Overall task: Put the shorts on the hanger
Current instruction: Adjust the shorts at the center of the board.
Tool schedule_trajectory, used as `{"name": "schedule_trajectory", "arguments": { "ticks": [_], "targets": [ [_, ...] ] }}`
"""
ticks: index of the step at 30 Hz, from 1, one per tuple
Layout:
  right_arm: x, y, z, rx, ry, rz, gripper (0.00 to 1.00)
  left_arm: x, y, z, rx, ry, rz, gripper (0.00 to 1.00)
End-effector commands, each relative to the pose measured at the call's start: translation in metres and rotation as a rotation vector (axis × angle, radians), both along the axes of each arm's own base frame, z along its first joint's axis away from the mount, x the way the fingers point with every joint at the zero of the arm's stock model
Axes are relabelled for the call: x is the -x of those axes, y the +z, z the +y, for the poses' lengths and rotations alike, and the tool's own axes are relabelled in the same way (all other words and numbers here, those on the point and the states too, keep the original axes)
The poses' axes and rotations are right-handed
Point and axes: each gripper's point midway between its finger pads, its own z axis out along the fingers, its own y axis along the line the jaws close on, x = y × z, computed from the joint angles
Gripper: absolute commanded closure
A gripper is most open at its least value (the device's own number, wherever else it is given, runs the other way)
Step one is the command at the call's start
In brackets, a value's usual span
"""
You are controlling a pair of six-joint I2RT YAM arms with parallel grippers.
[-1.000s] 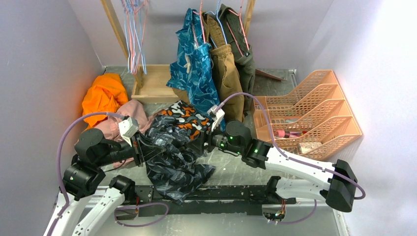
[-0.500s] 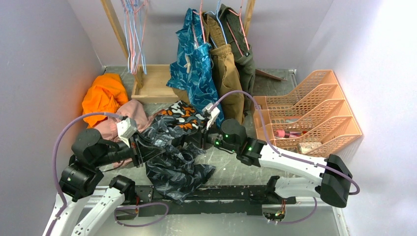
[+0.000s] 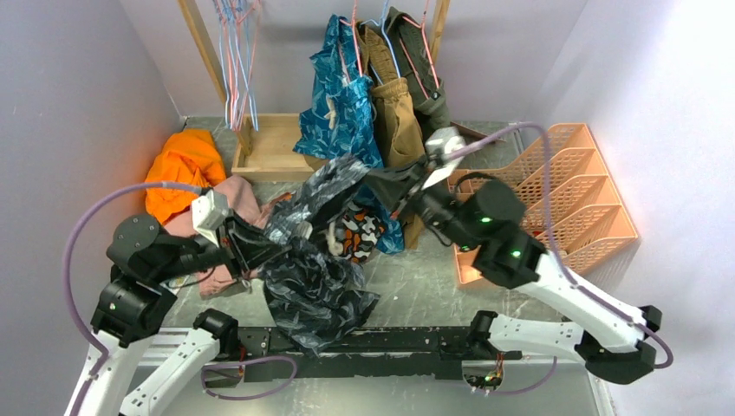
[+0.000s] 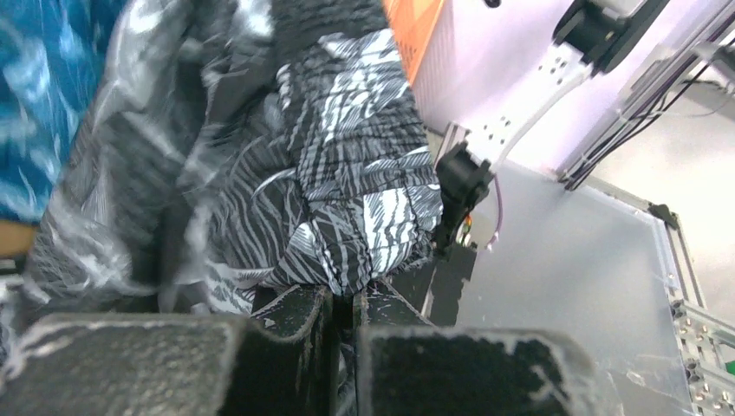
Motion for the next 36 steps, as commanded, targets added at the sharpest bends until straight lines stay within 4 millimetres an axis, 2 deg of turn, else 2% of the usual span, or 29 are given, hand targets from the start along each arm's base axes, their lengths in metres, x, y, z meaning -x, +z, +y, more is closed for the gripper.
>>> {"name": "schedule_trajectory", "arguments": {
  "ticks": [1,3,5,11,13,16,19,23,25,28,31,33,34,36],
  "targets": [
    [0.011,0.077,-0.046,-0.029,-0.08,-0.146,1.0,-0.002,0.068,-0.011,0.103,-0.078,-0.182,0.93],
    [0.013,0.086,-0.054,-0.046,-0.091,-0.142,1.0,-0.009,0.07,-0.016,0.113,-0.093,-0.18,0.93],
    [0.006,0.071,-0.056,-0.025,-0.132,-0.097,1.0,-0.017,0.054,-0.02,0.113,-0.094,-0.14,0.93],
    [-0.02,-0.035,-0.064,0.104,-0.3,0.159,1.0,-0.042,-0.035,-0.019,0.093,0.027,0.068,0.93],
    [-0.022,-0.077,-0.069,0.166,-0.343,0.238,1.0,-0.051,-0.069,-0.016,0.069,0.094,0.138,0.93],
    [-0.02,-0.12,-0.074,0.235,-0.372,0.32,1.0,-0.067,-0.105,-0.007,0.043,0.218,0.226,0.93],
    [-0.016,-0.148,-0.074,0.271,-0.371,0.377,1.0,-0.082,-0.118,-0.001,0.03,0.3,0.263,0.93],
    [-0.012,-0.16,-0.073,0.26,-0.359,0.422,1.0,-0.099,-0.124,0.0,-0.003,0.359,0.295,0.93],
    [-0.011,-0.159,-0.074,0.243,-0.361,0.431,1.0,-0.104,-0.12,-0.004,-0.007,0.339,0.29,0.93],
    [-0.004,-0.145,-0.074,0.21,-0.325,0.425,1.0,-0.111,-0.089,-0.014,0.01,0.284,0.202,0.93],
    [0.004,-0.117,-0.075,0.131,-0.263,0.382,1.0,-0.12,-0.034,-0.019,0.013,0.252,0.055,0.93],
    [0.01,-0.09,-0.077,0.065,-0.223,0.337,1.0,-0.122,0.006,-0.022,0.008,0.22,-0.034,0.93],
    [0.014,-0.07,-0.079,0.027,-0.202,0.303,1.0,-0.118,0.041,-0.024,0.023,0.191,-0.102,0.93],
    [0.021,-0.028,-0.087,-0.039,-0.171,0.237,1.0,-0.112,0.084,-0.028,0.032,0.138,-0.177,0.93]
  ]
}}
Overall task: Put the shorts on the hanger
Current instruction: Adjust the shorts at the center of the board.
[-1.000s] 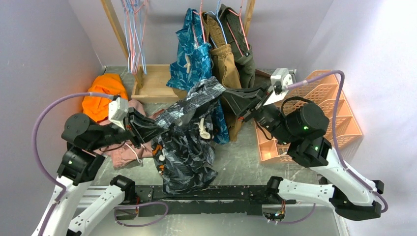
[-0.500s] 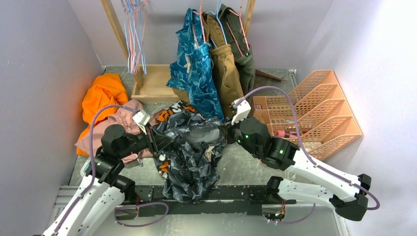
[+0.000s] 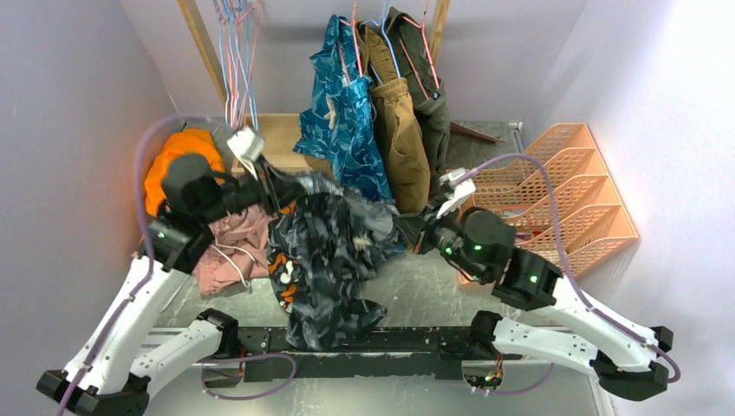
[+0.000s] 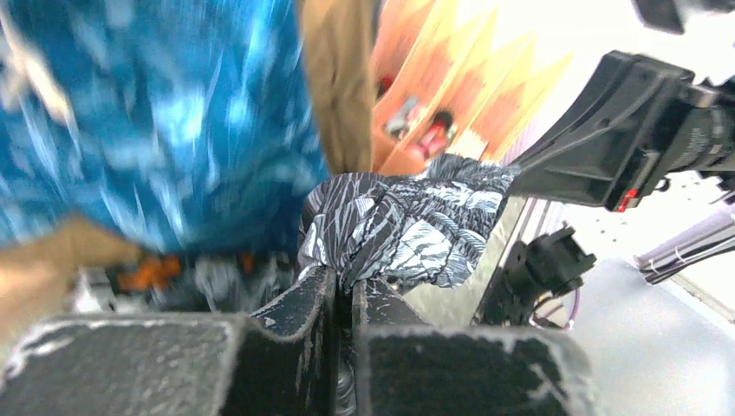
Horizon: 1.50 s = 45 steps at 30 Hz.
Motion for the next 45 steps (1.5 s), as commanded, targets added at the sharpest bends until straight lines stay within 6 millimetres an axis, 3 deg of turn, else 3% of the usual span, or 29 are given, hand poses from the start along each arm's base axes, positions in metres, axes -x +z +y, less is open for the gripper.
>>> {"name": "schedule_trajectory", "arguments": {
  "ticks": [1,4,6,9,12,14,17,22,27,30,35,38,45],
  "targets": [
    [0.016,0.111,-0.016,-0.212,0.058,-0.192,1.0,0.022,0.135,-0.004,0.038,-0.128,-0.361,0.93],
    [0.033,0.165,-0.034,-0.288,0.096,-0.3,1.0,0.057,0.19,-0.004,0.08,-0.224,-0.495,0.93],
    [0.047,0.195,-0.045,-0.335,0.136,-0.364,1.0,0.082,0.211,0.0,0.119,-0.267,-0.577,0.93],
    [0.069,0.226,-0.056,-0.389,0.211,-0.429,1.0,0.116,0.222,0.006,0.173,-0.33,-0.661,0.93],
    [0.08,0.233,-0.063,-0.44,0.237,-0.448,1.0,0.133,0.213,0.009,0.206,-0.367,-0.668,0.93],
    [0.074,0.221,-0.065,-0.437,0.202,-0.427,1.0,0.127,0.192,0.007,0.207,-0.364,-0.613,0.93],
    [0.053,0.187,-0.062,-0.389,0.109,-0.345,1.0,0.101,0.146,0.0,0.199,-0.315,-0.487,0.92],
    [0.018,0.11,-0.045,-0.283,-0.034,-0.175,1.0,0.049,0.038,-0.018,0.203,-0.24,-0.174,0.91],
    [-0.008,0.023,-0.04,-0.152,-0.189,-0.023,1.0,0.005,-0.037,-0.021,0.172,-0.087,0.036,0.91],
    [-0.014,-0.011,-0.042,-0.115,-0.252,0.04,1.0,-0.022,-0.076,-0.009,0.097,0.083,0.17,0.86],
    [-0.014,-0.041,-0.035,-0.102,-0.254,0.097,1.0,-0.028,-0.107,0.003,0.015,0.193,0.336,0.48],
    [-0.013,-0.046,-0.032,-0.104,-0.244,0.105,1.0,-0.019,-0.11,0.013,0.008,0.244,0.374,0.02],
    [-0.018,-0.055,-0.021,-0.089,-0.233,0.11,1.0,0.013,-0.102,0.029,0.04,0.287,0.417,0.01]
  ]
}}
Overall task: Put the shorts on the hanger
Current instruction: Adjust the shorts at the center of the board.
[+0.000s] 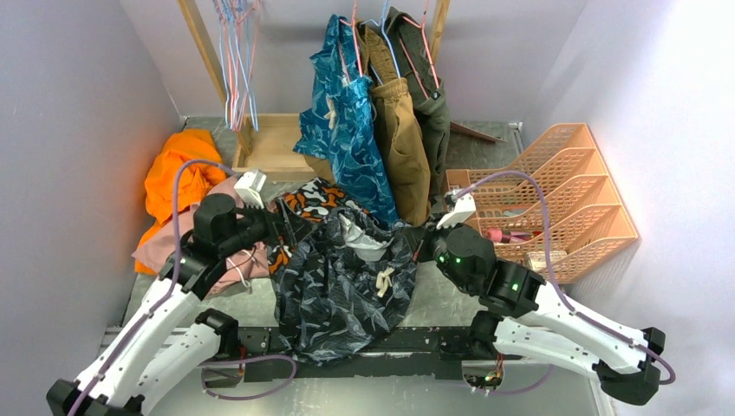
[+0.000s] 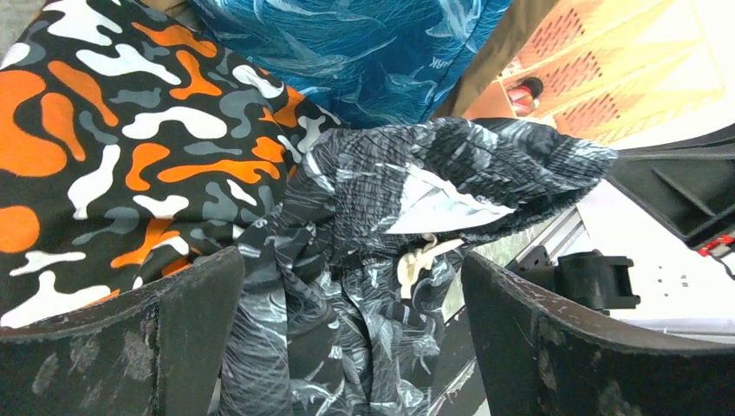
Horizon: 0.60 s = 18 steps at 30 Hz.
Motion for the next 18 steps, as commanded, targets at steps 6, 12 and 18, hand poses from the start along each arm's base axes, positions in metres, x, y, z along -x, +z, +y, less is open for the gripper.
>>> {"name": "schedule_trajectory", "arguments": {
  "ticks": [6,12,18],
  "targets": [
    [-0.011,-0.012,0.014,-0.019,-0.024,-0.002,1.0,0.054,-0.021,-0.035,-0.028,-0.049,0.123,0.01],
    [-0.014,-0.027,0.017,0.005,-0.034,0.022,1.0,0.07,-0.046,-0.091,-0.218,-0.046,0.159,0.01],
    [-0.01,-0.03,0.008,-0.007,-0.046,0.027,1.0,0.05,-0.087,-0.106,-0.354,0.076,0.233,0.05]
  ]
}}
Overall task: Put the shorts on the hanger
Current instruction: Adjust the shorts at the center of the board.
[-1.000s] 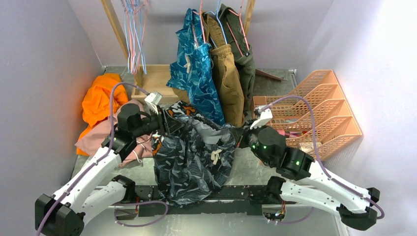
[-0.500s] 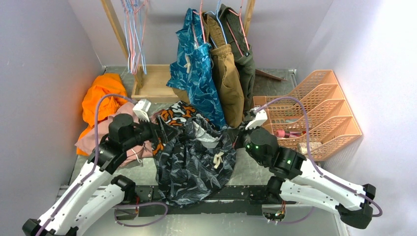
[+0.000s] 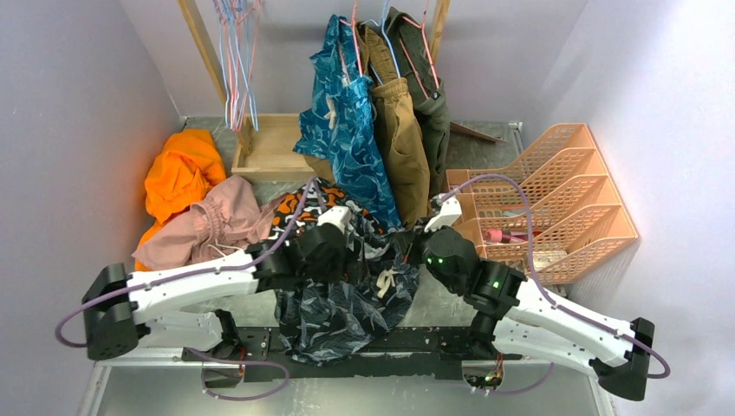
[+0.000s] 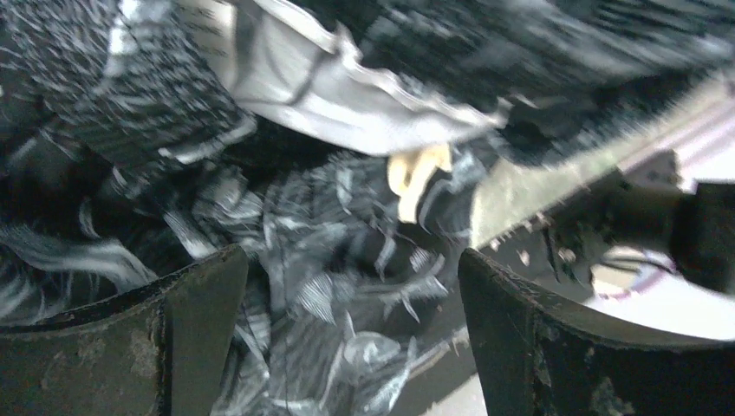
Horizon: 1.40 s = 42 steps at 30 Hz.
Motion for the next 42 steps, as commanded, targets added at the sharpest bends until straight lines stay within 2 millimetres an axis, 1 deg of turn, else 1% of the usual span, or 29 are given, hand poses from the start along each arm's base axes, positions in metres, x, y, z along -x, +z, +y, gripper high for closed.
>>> {"name": "schedule_trajectory", "arguments": {
  "ticks": [1,4,6,9,12,15,17,18,20,23,24,25,26,28,30,31,32,34,37,38,40,41,42],
  "targets": [
    [-0.001,0.007,-0.009,-0.046,-0.039,-0.015,1.0,-0.031,-0.012,0.001,-0.099,0.178,-0.034,0.07],
    [0.002,0.009,-0.012,-0.056,-0.036,-0.013,1.0,-0.035,-0.032,0.001,-0.195,0.194,-0.014,0.12],
    [0.004,0.011,-0.013,-0.065,-0.032,-0.013,1.0,-0.036,-0.044,0.004,-0.242,0.217,0.005,0.14],
    [0.007,0.015,-0.015,-0.083,-0.025,-0.013,1.0,-0.034,-0.06,0.015,-0.287,0.243,0.022,0.15],
    [0.01,0.017,-0.016,-0.099,-0.016,-0.009,1.0,-0.029,-0.075,0.03,-0.33,0.266,0.041,0.17],
    [0.011,0.017,-0.016,-0.109,-0.018,-0.001,1.0,-0.024,-0.088,0.045,-0.366,0.287,0.061,0.22],
    [0.012,0.018,-0.016,-0.114,-0.013,-0.001,1.0,-0.022,-0.093,0.049,-0.362,0.289,0.068,0.28],
    [0.012,0.018,-0.015,-0.113,-0.012,0.0,1.0,-0.02,-0.096,0.052,-0.365,0.288,0.072,0.32],
    [0.012,0.019,-0.015,-0.115,-0.01,0.0,1.0,-0.019,-0.101,0.055,-0.371,0.286,0.08,0.45],
    [0.012,0.023,-0.015,-0.118,-0.008,-0.004,1.0,-0.016,-0.106,0.057,-0.38,0.281,0.093,0.7],
    [0.012,0.024,-0.014,-0.121,-0.005,-0.007,1.0,-0.016,-0.104,0.055,-0.37,0.28,0.092,0.81],
    [0.012,0.025,-0.013,-0.122,-0.003,-0.007,1.0,-0.017,-0.1,0.054,-0.356,0.276,0.085,0.9],
    [0.012,0.026,-0.013,-0.121,-0.003,-0.008,1.0,-0.018,-0.095,0.052,-0.34,0.271,0.076,0.93],
    [0.012,0.029,-0.012,-0.125,0.001,-0.01,1.0,-0.022,-0.076,0.046,-0.294,0.253,0.042,0.93],
    [0.011,0.034,-0.012,-0.123,0.002,-0.018,1.0,-0.027,-0.047,0.037,-0.238,0.212,-0.014,0.93],
    [0.01,0.038,-0.013,-0.123,0.0,-0.029,1.0,-0.03,-0.029,0.033,-0.207,0.191,-0.049,0.93],
    [0.009,0.043,-0.014,-0.121,-0.005,-0.042,1.0,-0.032,-0.007,0.032,-0.166,0.17,-0.094,0.93],
    [0.006,0.06,-0.018,-0.124,-0.017,-0.078,1.0,-0.035,0.039,0.026,-0.087,0.102,-0.196,0.93],
    [0.003,0.086,-0.022,-0.121,-0.028,-0.133,1.0,-0.035,0.103,0.03,0.022,0.039,-0.337,0.93],
    [0.002,0.095,-0.023,-0.122,-0.03,-0.15,1.0,-0.033,0.121,0.033,0.054,0.024,-0.377,0.93],
    [0.0,0.11,-0.024,-0.119,-0.027,-0.181,1.0,-0.03,0.148,0.041,0.102,0.017,-0.43,0.93],
    [-0.001,0.113,-0.024,-0.115,-0.027,-0.189,1.0,-0.029,0.156,0.045,0.116,0.018,-0.442,0.93],
    [-0.002,0.113,-0.023,-0.108,-0.029,-0.191,1.0,-0.027,0.158,0.046,0.122,0.017,-0.439,0.93]
  ]
}}
